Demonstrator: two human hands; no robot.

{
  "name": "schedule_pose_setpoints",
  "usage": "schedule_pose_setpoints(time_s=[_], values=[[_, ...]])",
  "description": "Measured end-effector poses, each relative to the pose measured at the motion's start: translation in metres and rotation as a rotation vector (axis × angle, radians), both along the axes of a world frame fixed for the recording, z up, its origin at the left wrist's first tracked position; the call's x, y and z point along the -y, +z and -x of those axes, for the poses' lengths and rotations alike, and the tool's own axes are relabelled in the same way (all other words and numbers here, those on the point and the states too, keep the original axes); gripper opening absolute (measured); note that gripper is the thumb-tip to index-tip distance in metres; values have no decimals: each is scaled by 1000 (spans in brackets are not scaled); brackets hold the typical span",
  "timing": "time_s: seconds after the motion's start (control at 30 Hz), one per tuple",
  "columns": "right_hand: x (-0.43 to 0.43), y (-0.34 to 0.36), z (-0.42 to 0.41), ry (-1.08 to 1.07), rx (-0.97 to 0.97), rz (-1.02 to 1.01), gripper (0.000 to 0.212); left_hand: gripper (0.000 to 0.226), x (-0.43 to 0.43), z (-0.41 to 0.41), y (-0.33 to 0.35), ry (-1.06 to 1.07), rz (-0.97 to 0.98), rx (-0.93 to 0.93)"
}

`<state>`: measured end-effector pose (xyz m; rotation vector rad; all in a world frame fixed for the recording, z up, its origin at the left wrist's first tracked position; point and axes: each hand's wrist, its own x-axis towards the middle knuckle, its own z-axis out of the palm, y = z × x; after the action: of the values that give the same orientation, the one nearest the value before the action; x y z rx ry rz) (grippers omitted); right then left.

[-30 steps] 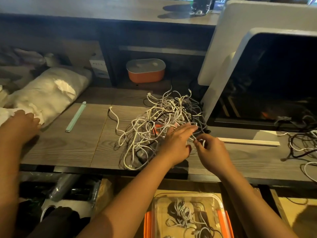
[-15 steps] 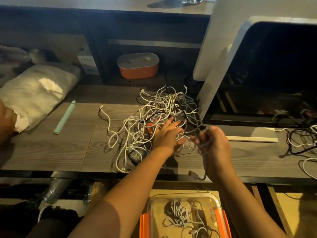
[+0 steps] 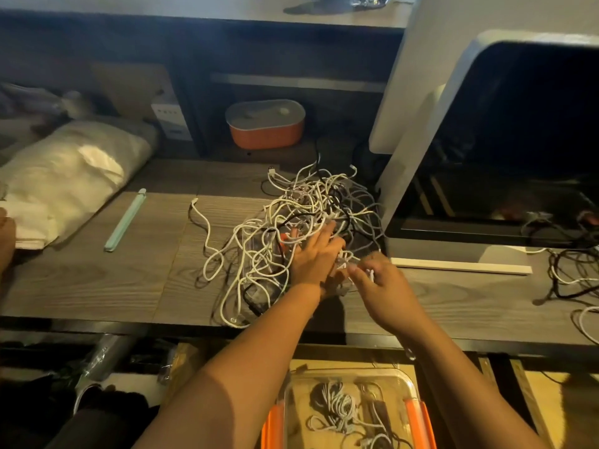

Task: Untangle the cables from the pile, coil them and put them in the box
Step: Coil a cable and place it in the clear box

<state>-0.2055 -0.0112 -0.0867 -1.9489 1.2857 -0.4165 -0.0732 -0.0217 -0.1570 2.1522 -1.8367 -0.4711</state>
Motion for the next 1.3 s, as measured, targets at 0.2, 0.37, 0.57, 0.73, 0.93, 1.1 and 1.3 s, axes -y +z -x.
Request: schedule_pose_setpoints(time_s=[0.2, 0.37, 0.57, 0.73, 0.93, 1.1, 1.3], values=[[-30, 22, 11, -22, 595, -227, 20, 56, 4, -5, -7, 32, -31, -89], [-28, 26, 15, -152, 455, -161, 30, 62, 5, -5, -5, 65, -78, -69], [2, -12, 14, -29, -363, -150, 29, 64, 0, 0, 9, 56, 4, 72], [16, -17, 11, 35, -558, -17, 20, 73, -6, -7, 36, 32, -42, 0], [18, -1, 11, -127, -320, 131, 25, 71, -26, -14, 50, -105, -20, -27], [13, 6, 12, -131, -301, 232, 24, 73, -41, -9, 68, 30, 209, 81], [10, 2, 8, 53, -149, 402, 16, 44, -27, 0, 56, -248, 215, 88]])
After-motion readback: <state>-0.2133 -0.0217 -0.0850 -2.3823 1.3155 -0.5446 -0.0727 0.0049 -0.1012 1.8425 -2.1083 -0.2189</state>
